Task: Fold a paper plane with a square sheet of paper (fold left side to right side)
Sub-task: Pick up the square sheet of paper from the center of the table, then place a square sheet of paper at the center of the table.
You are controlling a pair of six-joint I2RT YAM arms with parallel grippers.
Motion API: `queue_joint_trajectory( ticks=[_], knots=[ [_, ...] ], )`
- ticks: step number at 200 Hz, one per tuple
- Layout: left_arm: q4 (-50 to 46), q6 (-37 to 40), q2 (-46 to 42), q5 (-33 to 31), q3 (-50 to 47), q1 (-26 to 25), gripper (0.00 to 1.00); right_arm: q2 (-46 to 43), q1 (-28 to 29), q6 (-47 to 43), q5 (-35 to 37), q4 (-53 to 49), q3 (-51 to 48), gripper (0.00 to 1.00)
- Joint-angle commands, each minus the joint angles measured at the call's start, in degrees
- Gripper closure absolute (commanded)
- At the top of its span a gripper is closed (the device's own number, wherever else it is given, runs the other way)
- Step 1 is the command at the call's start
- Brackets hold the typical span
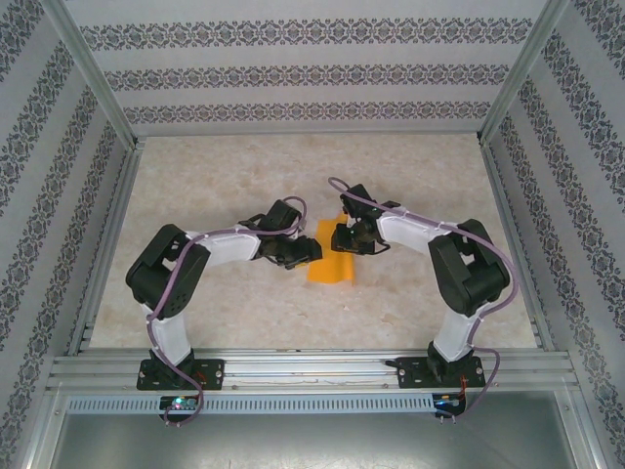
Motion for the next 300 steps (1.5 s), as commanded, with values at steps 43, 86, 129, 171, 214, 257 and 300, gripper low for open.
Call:
queue_joint_trajectory(
  ticks=[43,86,129,171,214,257,300],
  knots=[
    [4.5,3.42,-15.31,0.51,-4.09,9.08,0.4,-9.62,-6.29,0.67,-16.9,22.29,-11.45,0.72],
    [21.63,1.33,-24.31,15.34,-11.46,18.1,0.21,-18.3,-11.42,0.97,-28.95,34.17,-16.95,0.72],
    [29.13,-0.59,-26.88,27.99,-9.89,20.14,0.07,-24.24,-14.16,2.27,-39.11,37.28,-15.3,0.73],
    [34.15,-5.12,-25.72,35.99,-5.55,20.05,0.08,-27.83,-13.21,5.06,-45.45,39.13,-10.58,0.73],
    [41.88,-11.15,-23.33,39.31,-3.1,19.73,0.09,-28.92,-9.36,7.71,-48.09,41.62,-6.41,0.73],
    [43.95,-12.78,-21.35,40.04,-1.31,17.26,0.09,-28.13,-5.08,10.64,-47.38,46.7,-4.0,0.73],
    [48.38,-15.53,-20.62,40.73,-0.74,15.6,0.26,-26.44,-5.02,9.38,-42.97,44.84,-4.69,0.73]
  ],
)
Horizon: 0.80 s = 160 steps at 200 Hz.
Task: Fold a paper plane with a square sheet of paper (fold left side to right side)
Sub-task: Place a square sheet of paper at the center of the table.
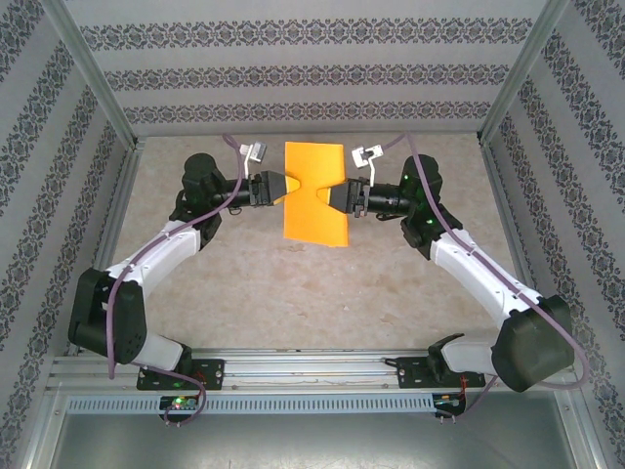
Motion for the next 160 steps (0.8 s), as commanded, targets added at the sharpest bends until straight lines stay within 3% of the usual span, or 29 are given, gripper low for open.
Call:
queue_joint_trajectory(
  ticks=[1,34,50,101,135,160],
  knots=[
    [6.46,-2.06,0.08,2.12,1.87,-0.83,0.28,1.31,-0.17,-0.49,2.65,0.94,0.86,0.73],
    [4.09,-0.84,-0.09,1.89,1.29,-1.0,0.81,1.89,-0.68,-2.53,5.85,-2.89,0.08,0.7],
    [0.09,1.82,-0.57,1.04,0.99,-1.01,0.96,1.55,-1.05,-3.83,7.47,-5.15,-0.54,0.64],
    [-21.33,14.53,0.19,-6.67,-0.48,-1.0,0.99,-1.26,-3.15,-11.68,21.15,-21.51,-1.95,0.34],
    [-27.08,18.32,5.52,-12.62,-4.0,-0.98,1.0,-0.55,-5.01,-12.59,27.35,-29.27,-3.37,0.3],
    [-29.94,21.96,10.71,-18.59,-6.23,-1.0,1.0,1.15,-5.19,-11.62,32.84,-33.15,-5.01,0.33]
  ],
)
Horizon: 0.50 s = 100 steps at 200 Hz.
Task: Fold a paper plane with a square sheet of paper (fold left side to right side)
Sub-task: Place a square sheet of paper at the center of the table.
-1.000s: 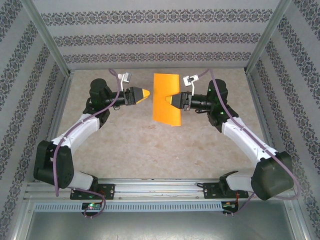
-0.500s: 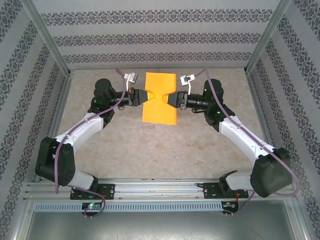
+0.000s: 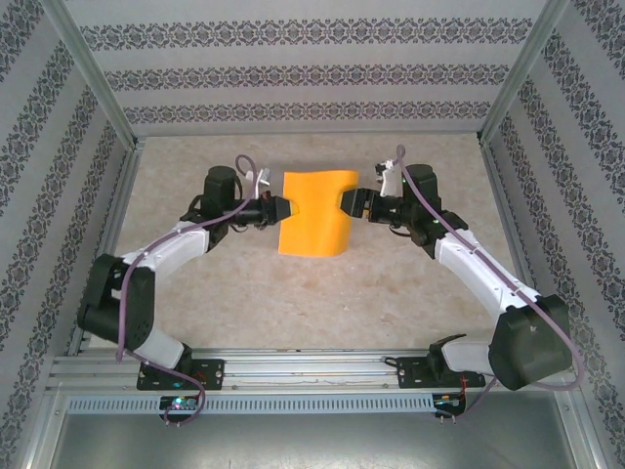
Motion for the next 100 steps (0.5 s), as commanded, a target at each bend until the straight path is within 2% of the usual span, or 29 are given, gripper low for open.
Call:
queue_joint_trajectory(
  ticks=[1,41,100],
  knots=[
    [-7.84,6.78,4.7,-7.61,-2.56,-0.38,1.0,1.09,-0.23,-0.97,8.03,-7.05,-1.95,0.33],
    [-12.18,11.59,11.78,-13.7,-2.11,-0.42,1.0,6.35,0.14,2.61,7.91,-5.83,-5.14,0.46],
    [-15.2,13.7,14.15,-15.41,-1.76,-0.37,1.0,18.7,3.23,6.94,2.51,-3.28,-4.13,0.88]
  ],
)
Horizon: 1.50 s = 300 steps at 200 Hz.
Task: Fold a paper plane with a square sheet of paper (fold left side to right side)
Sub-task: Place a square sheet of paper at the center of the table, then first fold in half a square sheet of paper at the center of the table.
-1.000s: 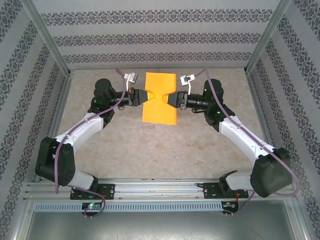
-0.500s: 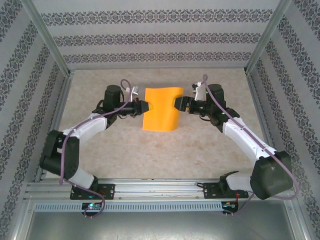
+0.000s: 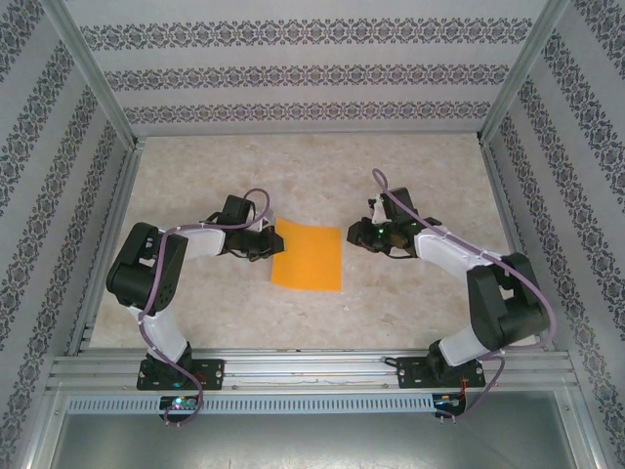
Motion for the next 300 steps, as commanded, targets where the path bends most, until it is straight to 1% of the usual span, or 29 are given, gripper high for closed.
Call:
queue_joint_trajectory(
  ticks=[1,22,54,82,119,139,163,182,199,218,248,279,300],
  knots=[
    [-2.48,2.45,0.73,-1.59,0.75,-0.43,1.0,4.71,1.55,2.55,-3.11,0.99,0.91,0.88],
    [-3.88,2.69,0.93,-1.28,1.28,-0.42,0.97,9.52,3.41,3.56,-3.76,0.77,2.66,1.0],
    [-4.25,2.42,0.19,-0.81,1.2,-0.47,0.91,13.75,4.9,4.07,-2.52,0.43,4.04,1.0],
    [-3.99,1.69,-0.32,0.31,1.22,-0.4,0.85,15.54,4.99,3.27,-1.0,-1.35,4.24,1.0],
    [-3.96,0.19,-1.72,2.4,1.64,-0.43,0.7,16.8,4.99,1.34,0.61,-3.79,3.98,1.0],
    [-3.93,-1.05,-2.36,3.84,2.27,-0.56,0.65,17.34,4.99,0.45,1.25,-4.62,3.81,1.0],
    [-4.35,-2.26,-3.47,4.95,3.44,-0.8,0.56,17.87,4.99,-0.22,1.74,-5.24,3.89,1.0],
    [-7.01,-1.94,-4.0,4.66,5.51,-1.56,0.49,18.22,5.01,-0.53,2.04,-5.54,4.02,1.0],
    [-9.43,-1.27,-3.88,4.58,7.55,-2.48,0.45,18.62,4.99,-0.84,2.22,-5.84,4.29,1.0],
    [-10.15,-1.43,-3.38,4.88,9.43,-3.65,0.43,18.83,4.99,-0.95,2.3,-5.92,4.41,1.0],
    [-8.37,-2.98,-1.15,5.8,11.47,-5.82,0.41,18.76,4.92,-0.77,0.97,-4.72,4.33,1.0],
    [-6.36,-4.15,1.85,5.89,12.68,-7.66,0.41,18.41,4.82,0.18,-0.79,-2.58,3.89,1.0],
    [-4.76,-4.84,3.53,5.36,12.82,-8.3,0.44,18.15,4.82,0.38,-1.59,-1.88,3.8,1.0]
  ],
)
